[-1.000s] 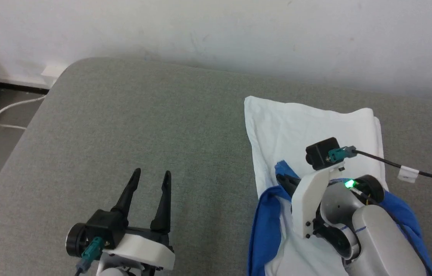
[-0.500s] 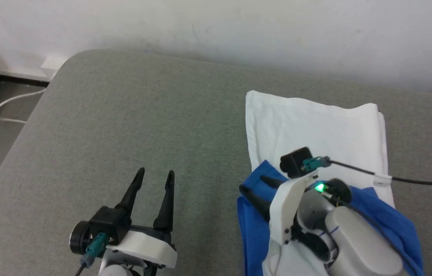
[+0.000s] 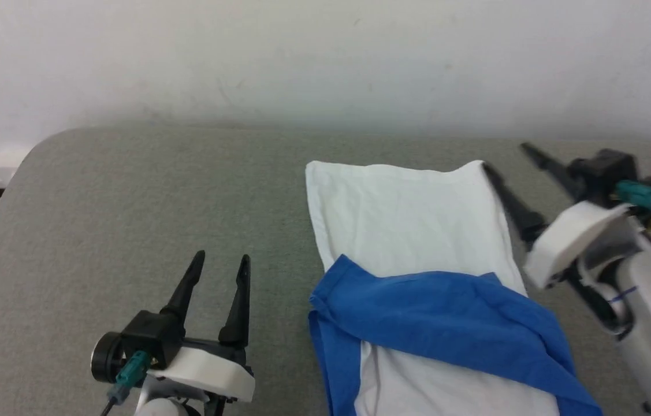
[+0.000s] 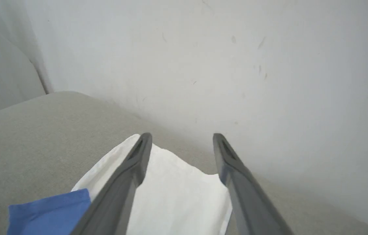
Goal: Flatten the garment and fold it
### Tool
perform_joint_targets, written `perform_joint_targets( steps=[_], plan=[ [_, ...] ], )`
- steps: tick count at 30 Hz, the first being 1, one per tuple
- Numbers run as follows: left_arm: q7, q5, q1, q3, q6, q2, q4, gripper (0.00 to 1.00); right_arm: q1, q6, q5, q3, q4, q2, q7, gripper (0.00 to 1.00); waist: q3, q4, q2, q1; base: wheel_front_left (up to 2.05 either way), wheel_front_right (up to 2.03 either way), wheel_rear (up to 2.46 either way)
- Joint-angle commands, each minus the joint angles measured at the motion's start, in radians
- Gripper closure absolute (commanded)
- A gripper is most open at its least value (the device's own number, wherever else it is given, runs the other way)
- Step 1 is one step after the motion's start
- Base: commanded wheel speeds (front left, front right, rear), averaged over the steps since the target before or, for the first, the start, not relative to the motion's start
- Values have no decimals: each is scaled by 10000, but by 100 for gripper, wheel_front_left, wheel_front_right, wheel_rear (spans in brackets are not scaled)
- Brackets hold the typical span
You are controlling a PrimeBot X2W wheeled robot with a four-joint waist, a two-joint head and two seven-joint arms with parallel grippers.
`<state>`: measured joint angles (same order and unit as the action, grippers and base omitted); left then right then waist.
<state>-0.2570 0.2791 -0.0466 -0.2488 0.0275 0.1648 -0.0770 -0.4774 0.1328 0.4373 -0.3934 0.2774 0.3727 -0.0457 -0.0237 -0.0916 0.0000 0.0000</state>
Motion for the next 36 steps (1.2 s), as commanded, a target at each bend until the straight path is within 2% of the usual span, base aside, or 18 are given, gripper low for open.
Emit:
perform_joint_targets(
  steps=[1,5,8,13,20,26,31,35,36],
  plan=[
    [-47,8,69,78,29,74,89,0,-9,-21,-293,208,-124,229,429,0,234,447,0,0,0,0,0],
    [-47,68,139,185,97,82,261,0,641,-21,-943,1127,-453,505,1570,0,270,689,0,0,0,0,0],
    [-47,151,213,295,114,90,353,0,1399,-21,-1295,2132,-739,294,2278,0,227,838,0,0,0,0,0],
    [-47,292,262,481,18,85,332,0,2813,-21,-1937,3720,-1470,-684,2826,0,94,1044,0,0,0,0,0],
    [361,240,-96,309,-245,341,-62,0,4183,-21,-2498,4678,-2447,-2101,2975,0,-380,1427,0,0,0,0,0],
    [2139,271,-1605,78,-701,876,-422,0,4293,-21,-2548,5018,-3022,-2684,2986,0,-1356,2019,0,0,0,0,0],
    [4309,368,-3750,-169,-1205,1626,-979,0,4043,-21,-2485,4933,-3183,-2818,2996,0,-2335,2661,0,0,0,0,0],
    [6254,875,-5616,-442,-1480,2249,-1661,0,3748,-21,-2358,4826,-3104,-2906,3024,0,-3046,3209,0,0,0,0,0],
    [6254,875,-5616,-442,-1480,2249,-1661,0,3748,-21,-2358,4826,-3104,-2906,3024,0,-3046,3209,0,0,0,0,0]
  ],
)
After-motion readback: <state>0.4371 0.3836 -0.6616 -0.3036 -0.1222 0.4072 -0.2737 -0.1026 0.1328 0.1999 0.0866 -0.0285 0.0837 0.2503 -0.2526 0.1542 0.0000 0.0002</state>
